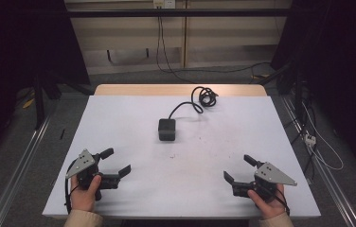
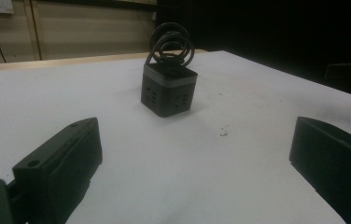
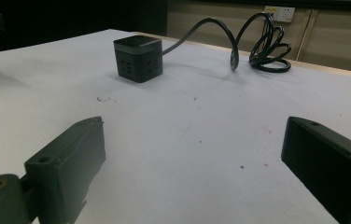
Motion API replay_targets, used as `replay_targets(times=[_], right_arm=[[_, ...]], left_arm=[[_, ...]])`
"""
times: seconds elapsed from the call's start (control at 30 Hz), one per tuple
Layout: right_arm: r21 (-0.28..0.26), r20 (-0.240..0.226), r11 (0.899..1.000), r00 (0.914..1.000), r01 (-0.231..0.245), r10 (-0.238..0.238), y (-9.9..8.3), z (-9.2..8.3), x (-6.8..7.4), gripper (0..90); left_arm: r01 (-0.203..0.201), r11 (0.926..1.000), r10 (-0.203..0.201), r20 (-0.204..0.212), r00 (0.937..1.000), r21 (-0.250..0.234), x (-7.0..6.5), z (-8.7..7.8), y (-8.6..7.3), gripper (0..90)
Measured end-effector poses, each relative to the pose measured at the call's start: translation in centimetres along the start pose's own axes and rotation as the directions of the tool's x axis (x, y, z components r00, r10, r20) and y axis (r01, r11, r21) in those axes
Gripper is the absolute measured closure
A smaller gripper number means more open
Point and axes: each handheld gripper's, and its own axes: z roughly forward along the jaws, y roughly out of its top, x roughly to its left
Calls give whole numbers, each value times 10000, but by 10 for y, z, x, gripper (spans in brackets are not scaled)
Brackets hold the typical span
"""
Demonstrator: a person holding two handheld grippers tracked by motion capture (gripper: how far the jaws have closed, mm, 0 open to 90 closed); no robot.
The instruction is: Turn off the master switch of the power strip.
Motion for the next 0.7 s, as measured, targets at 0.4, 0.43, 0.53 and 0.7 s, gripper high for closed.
replay_targets(times=[0.4,0.43,0.53,0.7], right_arm=[[5,-7,10000,10000,14,-14,0,0,0,61],[4,-2,10000,10000,1,-1,0,0,0,61],[-7,0,10000,10000,2,-2,1,-1,-1,61],[7,-14,10000,10000,-7,7,0,0,0,61]], left_arm=[[70,10000,-70,-50,10000,29,1,8,3,22],[130,9999,-130,-112,9999,23,1,9,4,22],[258,9997,-258,-295,9992,-19,2,11,5,22],[508,9987,-511,-616,9968,-63,5,15,9,24]])
